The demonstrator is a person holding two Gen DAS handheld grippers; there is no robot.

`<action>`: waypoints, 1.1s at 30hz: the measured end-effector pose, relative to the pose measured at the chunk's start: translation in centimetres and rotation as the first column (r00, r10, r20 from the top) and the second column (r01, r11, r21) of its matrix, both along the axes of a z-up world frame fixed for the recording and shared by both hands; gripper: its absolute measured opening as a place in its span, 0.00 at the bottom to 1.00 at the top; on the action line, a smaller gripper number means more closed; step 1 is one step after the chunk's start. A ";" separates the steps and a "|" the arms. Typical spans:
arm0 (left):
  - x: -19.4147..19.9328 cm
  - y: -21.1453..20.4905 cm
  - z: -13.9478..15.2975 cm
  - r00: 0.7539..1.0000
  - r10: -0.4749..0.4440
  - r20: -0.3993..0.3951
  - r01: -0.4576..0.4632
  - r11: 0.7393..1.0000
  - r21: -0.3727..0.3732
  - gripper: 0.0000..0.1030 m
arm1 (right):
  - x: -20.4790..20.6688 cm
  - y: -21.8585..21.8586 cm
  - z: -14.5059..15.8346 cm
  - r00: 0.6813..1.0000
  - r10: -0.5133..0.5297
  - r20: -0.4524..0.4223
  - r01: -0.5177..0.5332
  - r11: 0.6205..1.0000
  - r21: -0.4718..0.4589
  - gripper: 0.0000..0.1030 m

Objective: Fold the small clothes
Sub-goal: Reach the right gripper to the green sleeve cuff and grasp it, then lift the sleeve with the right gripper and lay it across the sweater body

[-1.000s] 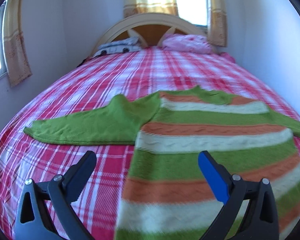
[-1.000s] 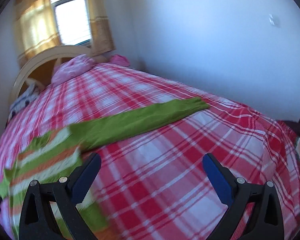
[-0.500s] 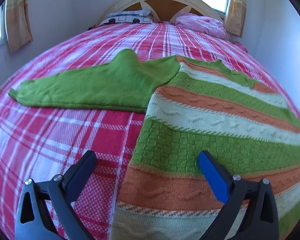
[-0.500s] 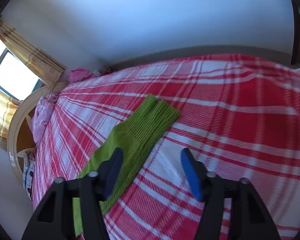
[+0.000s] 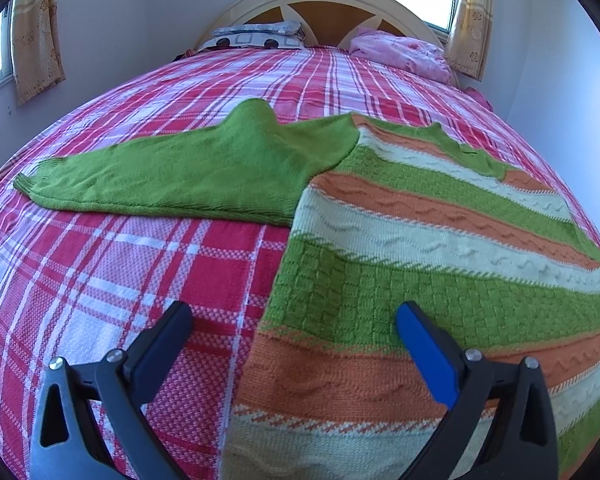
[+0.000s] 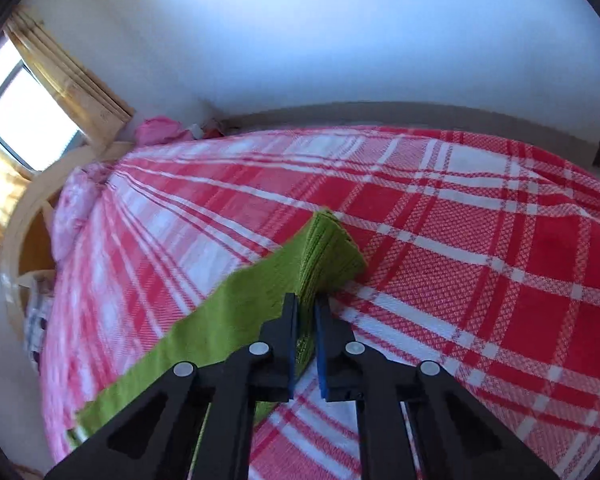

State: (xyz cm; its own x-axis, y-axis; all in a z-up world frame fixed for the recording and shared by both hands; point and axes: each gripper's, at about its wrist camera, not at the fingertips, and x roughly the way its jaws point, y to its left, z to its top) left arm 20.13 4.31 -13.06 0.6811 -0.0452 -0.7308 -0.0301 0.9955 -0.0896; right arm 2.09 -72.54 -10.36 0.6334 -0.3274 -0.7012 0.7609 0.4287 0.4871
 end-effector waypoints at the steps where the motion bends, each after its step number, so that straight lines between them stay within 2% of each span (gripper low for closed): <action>1: 0.1 0.0 0.0 1.000 0.000 0.000 0.000 1.000 0.000 1.00 | -0.1 0.4 0.5 1.000 0.009 0.007 -0.009 1.000 -0.011 0.07; 5: 0.0 0.0 0.0 1.000 0.000 0.000 0.000 1.000 -0.002 1.00 | 0.6 3.7 4.3 0.994 0.103 0.026 -0.100 0.990 -0.099 0.07; 6: 0.0 0.0 0.0 1.000 0.000 0.000 0.000 1.000 -0.002 1.00 | 1.3 5.4 5.9 0.990 0.142 0.007 -0.140 0.979 -0.151 0.07; 10: 0.0 0.0 0.1 1.000 -0.001 0.003 0.001 1.000 -0.009 1.00 | 3.7 11.8 10.3 0.962 0.274 -0.003 -0.265 0.929 -0.258 0.07; 14: -0.1 0.1 0.2 1.000 -0.004 0.010 0.004 1.000 -0.025 1.00 | 7.2 20.2 13.5 0.892 0.452 0.023 -0.425 0.853 -0.303 0.07; 15: -0.1 0.2 0.1 1.000 -0.005 0.013 0.005 1.000 -0.028 1.00 | 8.7 23.2 13.9 0.861 0.508 0.017 -0.479 0.822 -0.309 0.07; 16: -0.1 0.2 0.2 1.000 -0.005 0.015 0.006 0.999 -0.033 1.00 | 9.4 24.9 14.0 0.844 0.536 0.012 -0.506 0.804 -0.312 0.07; 17: -0.2 0.3 0.1 1.000 -0.006 0.018 0.007 0.999 -0.036 1.00 | 10.9 27.9 14.2 0.809 0.588 0.009 -0.556 0.769 -0.314 0.07; 22: -0.2 0.5 0.1 1.000 -0.008 0.028 0.009 0.999 -0.053 1.00 | 16.4 39.0 12.1 0.671 0.741 0.009 -0.707 0.644 -0.294 0.07; 28: -0.4 0.9 0.1 0.999 -0.009 0.040 0.012 0.997 -0.076 1.00 | 22.4 51.4 5.4 0.501 0.865 0.011 -0.853 0.496 -0.164 0.06; 30: -0.4 1.0 0.1 0.999 -0.010 0.042 0.013 0.997 -0.080 1.00 | 23.4 54.3 3.4 0.454 0.891 0.011 -0.883 0.452 -0.129 0.06; 33: -0.4 1.1 0.1 0.999 -0.011 0.048 0.015 0.996 -0.093 1.00 | 24.3 57.5 0.7 0.409 0.913 -0.007 -0.909 0.406 -0.093 0.06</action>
